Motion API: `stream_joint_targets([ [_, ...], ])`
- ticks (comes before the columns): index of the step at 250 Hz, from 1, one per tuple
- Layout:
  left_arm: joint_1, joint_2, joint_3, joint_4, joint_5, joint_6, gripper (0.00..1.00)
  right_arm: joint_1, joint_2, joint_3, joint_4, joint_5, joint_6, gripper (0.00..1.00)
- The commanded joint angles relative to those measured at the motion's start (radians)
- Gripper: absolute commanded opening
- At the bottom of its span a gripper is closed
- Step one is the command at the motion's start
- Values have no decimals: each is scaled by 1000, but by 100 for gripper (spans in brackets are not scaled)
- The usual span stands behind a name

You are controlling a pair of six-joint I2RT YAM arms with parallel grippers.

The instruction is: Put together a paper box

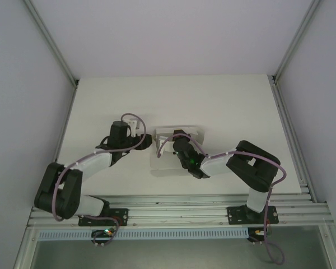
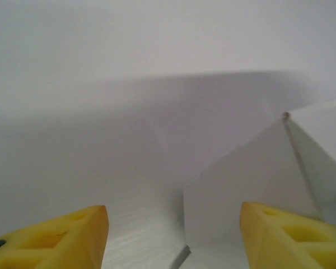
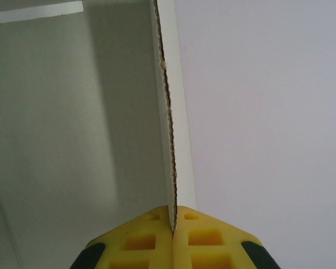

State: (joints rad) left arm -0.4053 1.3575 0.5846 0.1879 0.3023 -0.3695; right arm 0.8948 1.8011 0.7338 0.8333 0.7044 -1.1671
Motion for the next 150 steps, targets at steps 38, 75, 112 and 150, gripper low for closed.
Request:
stream_joint_targets([
  [38, -6, 5, -52, 50, 39, 71, 51, 4, -21, 23, -19, 17, 52, 0],
  [75, -38, 58, -58, 140, 141, 111, 46, 4, -22, 27, -46, 18, 58, 0],
  [112, -82, 119, -36, 188, 153, 136, 44, 4, -32, 29, -68, 21, 71, 0],
  [150, -98, 163, -29, 256, 109, 129, 44, 4, -44, 29, -99, 21, 90, 0],
])
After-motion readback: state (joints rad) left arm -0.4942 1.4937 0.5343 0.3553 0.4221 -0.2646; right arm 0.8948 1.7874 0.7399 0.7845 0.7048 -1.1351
